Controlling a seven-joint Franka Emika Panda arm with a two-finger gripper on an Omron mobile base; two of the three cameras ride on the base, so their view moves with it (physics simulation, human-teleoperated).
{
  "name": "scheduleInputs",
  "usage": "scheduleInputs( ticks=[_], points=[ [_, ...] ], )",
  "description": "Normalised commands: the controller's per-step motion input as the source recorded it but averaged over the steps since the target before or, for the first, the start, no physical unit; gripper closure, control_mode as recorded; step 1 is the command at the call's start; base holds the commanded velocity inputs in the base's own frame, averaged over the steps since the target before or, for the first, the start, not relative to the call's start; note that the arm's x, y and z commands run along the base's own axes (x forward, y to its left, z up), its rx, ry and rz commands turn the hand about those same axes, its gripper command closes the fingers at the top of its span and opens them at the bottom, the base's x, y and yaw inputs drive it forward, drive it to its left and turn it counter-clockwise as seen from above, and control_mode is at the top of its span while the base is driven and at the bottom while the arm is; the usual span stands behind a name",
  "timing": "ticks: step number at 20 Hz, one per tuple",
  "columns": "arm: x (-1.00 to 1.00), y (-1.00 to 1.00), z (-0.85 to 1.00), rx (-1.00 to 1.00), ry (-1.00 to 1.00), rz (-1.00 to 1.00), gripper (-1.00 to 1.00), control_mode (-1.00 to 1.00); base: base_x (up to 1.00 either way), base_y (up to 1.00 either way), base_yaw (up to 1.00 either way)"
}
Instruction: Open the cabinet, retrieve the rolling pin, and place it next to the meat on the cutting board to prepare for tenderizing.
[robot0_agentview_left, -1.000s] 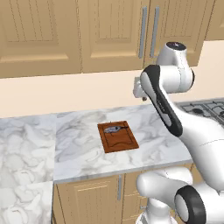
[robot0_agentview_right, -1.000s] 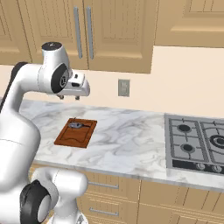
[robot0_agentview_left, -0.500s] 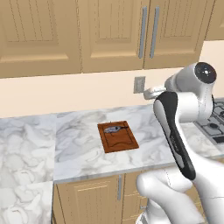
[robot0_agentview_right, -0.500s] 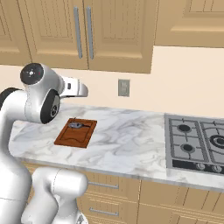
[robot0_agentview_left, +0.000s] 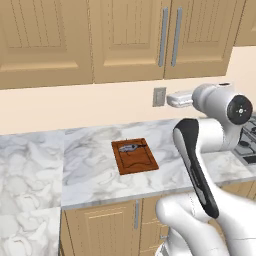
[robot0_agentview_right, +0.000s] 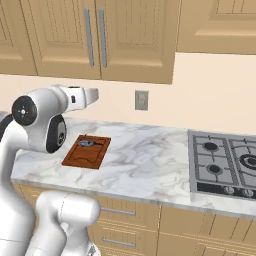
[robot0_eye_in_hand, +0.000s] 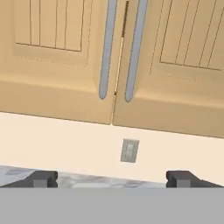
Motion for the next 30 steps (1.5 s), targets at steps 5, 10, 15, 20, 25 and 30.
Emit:
scheduleInputs(
  ticks=[5,10,15,20,25,30],
  points=[
    [0.03,0.00,0.70,-0.03,-0.32,-0.04,-1.00,-1.00,0.00,0.00,0.00],
    [0.00,-0.07,0.57,-0.02,-0.29,-0.02,-1.00,-1.00,0.00,0.00,0.00],
    [0.02,-0.16,0.34,-0.01,-0.23,0.00,-1.00,-1.00,0.00,0.00,0.00],
    [0.32,-0.13,0.09,0.00,-0.06,0.00,-1.00,-1.00,0.00,0.00,0.00],
    [0.36,-0.03,0.00,0.00,0.00,0.00,-1.00,-1.00,0.00,0.00,0.00],
    [0.17,-0.13,0.00,0.00,0.00,0.00,-1.00,-1.00,0.00,0.00,0.00]
  ],
)
